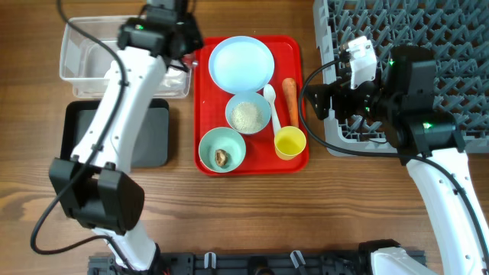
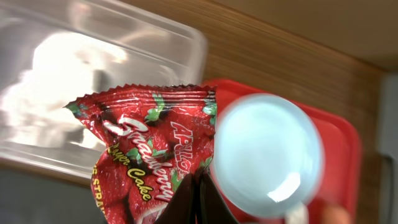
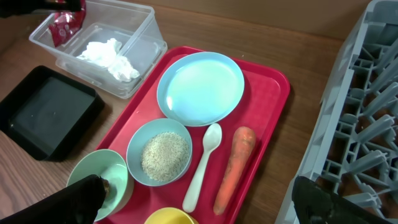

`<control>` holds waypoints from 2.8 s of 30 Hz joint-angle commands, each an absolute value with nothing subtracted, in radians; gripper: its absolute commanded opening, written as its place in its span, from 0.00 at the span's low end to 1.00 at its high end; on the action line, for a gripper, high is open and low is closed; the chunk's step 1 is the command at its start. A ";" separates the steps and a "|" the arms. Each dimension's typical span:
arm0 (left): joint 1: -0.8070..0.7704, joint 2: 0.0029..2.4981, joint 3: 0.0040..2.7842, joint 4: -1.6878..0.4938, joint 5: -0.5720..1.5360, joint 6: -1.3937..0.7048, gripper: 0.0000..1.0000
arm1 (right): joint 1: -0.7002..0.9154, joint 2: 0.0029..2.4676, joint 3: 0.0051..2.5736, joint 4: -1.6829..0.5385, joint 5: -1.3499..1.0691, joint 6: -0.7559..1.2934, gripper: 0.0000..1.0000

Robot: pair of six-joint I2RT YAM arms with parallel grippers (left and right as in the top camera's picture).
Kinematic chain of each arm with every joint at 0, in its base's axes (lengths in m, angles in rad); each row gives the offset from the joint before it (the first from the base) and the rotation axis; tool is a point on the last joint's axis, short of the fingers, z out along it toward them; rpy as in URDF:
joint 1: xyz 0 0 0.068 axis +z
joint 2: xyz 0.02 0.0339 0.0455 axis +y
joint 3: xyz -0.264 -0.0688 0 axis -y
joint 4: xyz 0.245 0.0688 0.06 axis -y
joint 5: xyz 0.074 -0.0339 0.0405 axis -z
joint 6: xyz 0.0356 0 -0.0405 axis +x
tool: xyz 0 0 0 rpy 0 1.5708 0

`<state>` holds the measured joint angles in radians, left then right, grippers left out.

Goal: Sort waste into correct bins and load items into the dishwasher rack
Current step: 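Carry the wrapper to the clear bin and release it, then reach the left gripper to the rice bowl and grasp its rim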

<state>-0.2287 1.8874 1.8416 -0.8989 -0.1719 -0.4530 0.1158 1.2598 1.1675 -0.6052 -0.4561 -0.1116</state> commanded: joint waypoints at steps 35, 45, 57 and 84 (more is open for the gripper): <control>-0.077 1.905 1.852 -0.829 0.110 -0.421 0.99 | 0.113 1.272 1.185 -0.483 -0.466 -0.049 1.00; -0.158 1.892 1.852 -0.892 0.111 -0.396 0.99 | 0.114 1.272 1.185 -0.484 -0.473 -0.053 1.00; -0.173 1.837 1.852 -1.016 0.112 -0.325 0.96 | 0.113 1.262 1.192 -0.563 -0.467 -0.080 1.00; -0.443 1.784 1.850 -1.187 0.133 -0.220 0.96 | 0.113 1.267 1.425 -0.896 -0.274 -0.128 1.00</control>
<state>-0.4412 1.8050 1.8412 -1.1862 0.1543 -0.1589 0.1158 1.2606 1.4097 -0.8940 -0.2543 -0.1211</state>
